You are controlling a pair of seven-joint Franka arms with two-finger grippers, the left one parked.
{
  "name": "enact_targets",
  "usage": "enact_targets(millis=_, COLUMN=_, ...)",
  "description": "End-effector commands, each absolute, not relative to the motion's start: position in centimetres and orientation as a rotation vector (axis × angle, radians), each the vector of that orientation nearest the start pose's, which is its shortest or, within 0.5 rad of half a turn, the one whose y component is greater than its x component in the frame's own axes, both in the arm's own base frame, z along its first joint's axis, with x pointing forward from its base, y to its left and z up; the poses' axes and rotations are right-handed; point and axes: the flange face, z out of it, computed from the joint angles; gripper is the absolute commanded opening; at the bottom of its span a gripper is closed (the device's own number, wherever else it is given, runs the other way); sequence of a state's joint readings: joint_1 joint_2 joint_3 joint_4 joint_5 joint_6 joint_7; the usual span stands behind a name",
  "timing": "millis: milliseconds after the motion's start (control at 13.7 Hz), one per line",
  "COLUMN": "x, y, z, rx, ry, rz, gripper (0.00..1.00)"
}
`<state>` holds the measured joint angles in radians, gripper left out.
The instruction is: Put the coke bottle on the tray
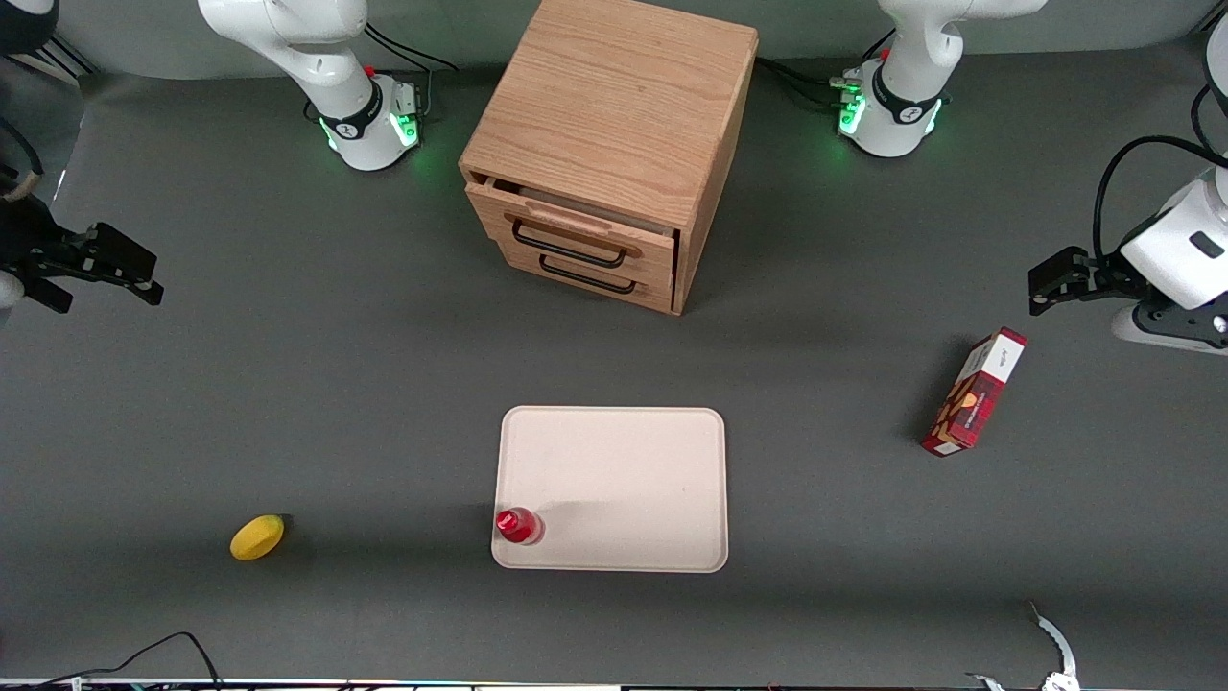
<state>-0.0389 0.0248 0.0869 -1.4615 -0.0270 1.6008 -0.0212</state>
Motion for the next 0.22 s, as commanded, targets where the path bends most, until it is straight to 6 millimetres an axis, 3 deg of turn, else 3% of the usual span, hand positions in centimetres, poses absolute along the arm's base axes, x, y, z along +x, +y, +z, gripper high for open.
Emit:
enact_targets(millis=0, x=56.41, y=3.11, z=68.21, rx=-3.139, ry=-0.161, rz=-0.184, gripper=1.00)
enact_targets(millis=146, x=56.24, y=3.64, z=68.37, rx=-3.139, ry=-0.168, rz=-0.179, gripper=1.00)
